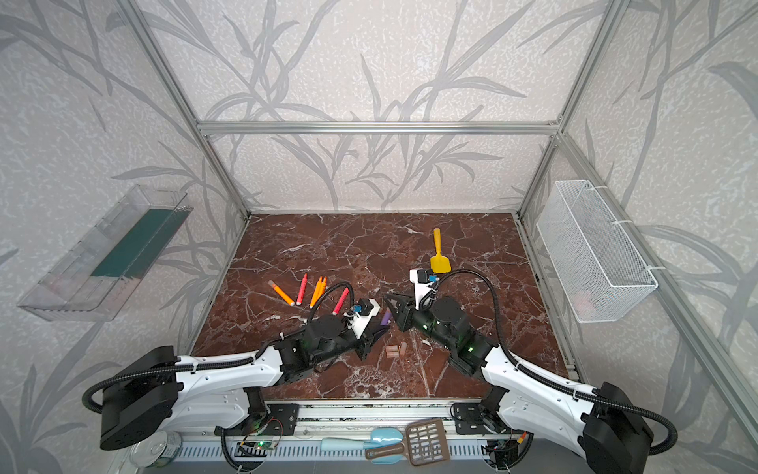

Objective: Insert the pens into the pen caps
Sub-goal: 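Press the cap down with the right gripper while the left gripper holds the marker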

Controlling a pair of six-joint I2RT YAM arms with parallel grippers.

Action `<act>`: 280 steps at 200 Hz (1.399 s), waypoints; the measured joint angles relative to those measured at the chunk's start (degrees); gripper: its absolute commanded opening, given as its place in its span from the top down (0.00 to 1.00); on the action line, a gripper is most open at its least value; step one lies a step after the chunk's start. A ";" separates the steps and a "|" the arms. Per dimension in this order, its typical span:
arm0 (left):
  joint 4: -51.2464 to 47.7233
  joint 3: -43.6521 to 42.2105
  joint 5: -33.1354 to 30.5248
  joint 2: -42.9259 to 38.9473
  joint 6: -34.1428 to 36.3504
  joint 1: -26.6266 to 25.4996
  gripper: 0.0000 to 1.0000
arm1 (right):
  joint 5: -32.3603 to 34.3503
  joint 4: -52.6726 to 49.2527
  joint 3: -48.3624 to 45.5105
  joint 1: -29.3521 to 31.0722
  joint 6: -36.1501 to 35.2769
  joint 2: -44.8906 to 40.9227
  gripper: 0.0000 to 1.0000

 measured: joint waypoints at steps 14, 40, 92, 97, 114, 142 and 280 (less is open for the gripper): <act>-0.11 0.00 -0.59 0.07 0.00 0.00 1.00 | -0.37 0.39 0.00 -0.11 0.09 0.44 0.89; -0.79 0.02 -1.70 0.07 0.00 0.00 1.00 | -0.72 1.25 -0.02 -0.20 0.11 1.55 0.99; -2.16 0.04 -5.75 -1.88 1.46 -0.66 1.00 | -1.01 3.61 -0.24 0.37 0.09 1.92 1.00; -2.34 0.04 -6.16 -2.23 1.79 -0.76 1.00 | -0.87 4.02 -0.31 0.57 0.09 1.88 1.00; -2.86 0.11 -7.08 -3.19 2.91 -1.05 1.00 | 0.26 5.57 -0.76 1.64 -0.07 1.53 1.00; -4.79 1.14 -8.09 -4.24 4.94 -1.27 1.00 | 3.89 7.63 -1.42 4.04 -1.40 0.87 1.00; -17.25 3.91 -7.67 -10.49 11.50 1.05 1.00 | 14.56 18.71 -4.50 12.44 -2.91 4.15 1.00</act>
